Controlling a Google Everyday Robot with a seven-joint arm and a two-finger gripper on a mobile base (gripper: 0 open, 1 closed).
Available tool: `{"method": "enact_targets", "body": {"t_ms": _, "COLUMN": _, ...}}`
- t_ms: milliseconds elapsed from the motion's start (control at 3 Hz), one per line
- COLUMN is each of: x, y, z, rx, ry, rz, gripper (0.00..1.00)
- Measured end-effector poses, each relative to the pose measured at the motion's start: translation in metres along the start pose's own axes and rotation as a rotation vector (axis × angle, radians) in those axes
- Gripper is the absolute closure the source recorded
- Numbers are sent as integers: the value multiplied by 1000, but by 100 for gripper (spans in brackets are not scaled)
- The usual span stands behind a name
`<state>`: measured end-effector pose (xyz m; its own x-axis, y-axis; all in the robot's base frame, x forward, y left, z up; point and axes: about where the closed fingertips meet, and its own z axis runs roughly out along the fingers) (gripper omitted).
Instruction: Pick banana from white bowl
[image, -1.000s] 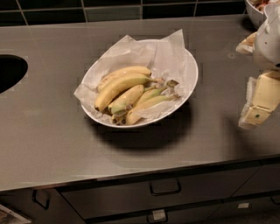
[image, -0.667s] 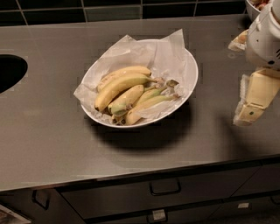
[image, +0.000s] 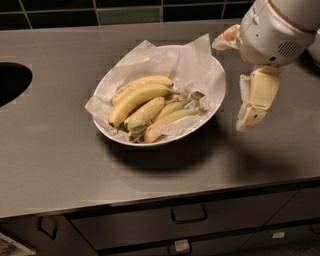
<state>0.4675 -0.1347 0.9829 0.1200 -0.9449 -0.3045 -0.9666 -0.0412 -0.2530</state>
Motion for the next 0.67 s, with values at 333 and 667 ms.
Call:
{"method": "enact_targets", "body": {"t_ms": 333, "x": -12, "y": 1, "z": -1, "rx": 1, "ry": -41, "rz": -84, "gripper": 0}}
{"method": "enact_targets", "body": {"t_ms": 667, "x": -12, "y": 1, "z": -1, "rx": 1, "ry": -41, "rz": -84, "gripper": 0}}
